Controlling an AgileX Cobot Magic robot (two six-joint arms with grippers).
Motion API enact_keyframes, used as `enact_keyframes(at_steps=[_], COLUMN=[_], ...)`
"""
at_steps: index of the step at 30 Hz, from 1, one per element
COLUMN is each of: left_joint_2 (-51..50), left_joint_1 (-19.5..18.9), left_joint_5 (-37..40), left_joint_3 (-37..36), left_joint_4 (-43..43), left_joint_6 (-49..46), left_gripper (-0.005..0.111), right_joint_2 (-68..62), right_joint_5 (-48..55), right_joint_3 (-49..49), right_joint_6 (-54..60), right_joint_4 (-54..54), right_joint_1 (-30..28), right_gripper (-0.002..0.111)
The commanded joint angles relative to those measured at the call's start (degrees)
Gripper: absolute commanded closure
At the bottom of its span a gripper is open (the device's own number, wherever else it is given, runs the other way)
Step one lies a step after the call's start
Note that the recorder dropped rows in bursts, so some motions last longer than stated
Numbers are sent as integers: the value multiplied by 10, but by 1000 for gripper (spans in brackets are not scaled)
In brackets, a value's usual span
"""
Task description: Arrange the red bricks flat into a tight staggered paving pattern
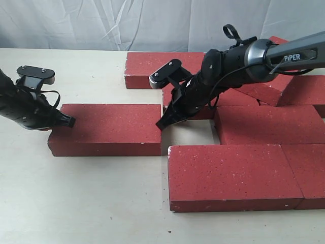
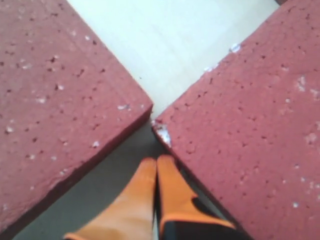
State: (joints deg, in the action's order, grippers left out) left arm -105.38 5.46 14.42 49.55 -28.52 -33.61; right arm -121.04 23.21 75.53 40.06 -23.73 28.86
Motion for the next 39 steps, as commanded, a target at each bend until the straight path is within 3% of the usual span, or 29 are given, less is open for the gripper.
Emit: enact_keyframes(at_steps=[1,26,35,39], left_joint_2=[-1,1,1,1], left_joint_1=[4,4,4,4], left_joint_5=[5,52,54,55], left_joint_3=[2,2,2,2], left_joint_4=[1,-1,-8,-15], left_joint_6=[-1,-12,-13,-14], left_gripper=[107,107,107,107], right_joint_2=[2,34,34,34], right_joint_5=[-11,63,76,49], right_joint_3=[3,3,3,3], right_joint_6=[-1,3,1,-51], right_joint_4=[-12,8,60,102], right_joint_1=[-1,16,15,15], right_gripper=[109,109,109,109])
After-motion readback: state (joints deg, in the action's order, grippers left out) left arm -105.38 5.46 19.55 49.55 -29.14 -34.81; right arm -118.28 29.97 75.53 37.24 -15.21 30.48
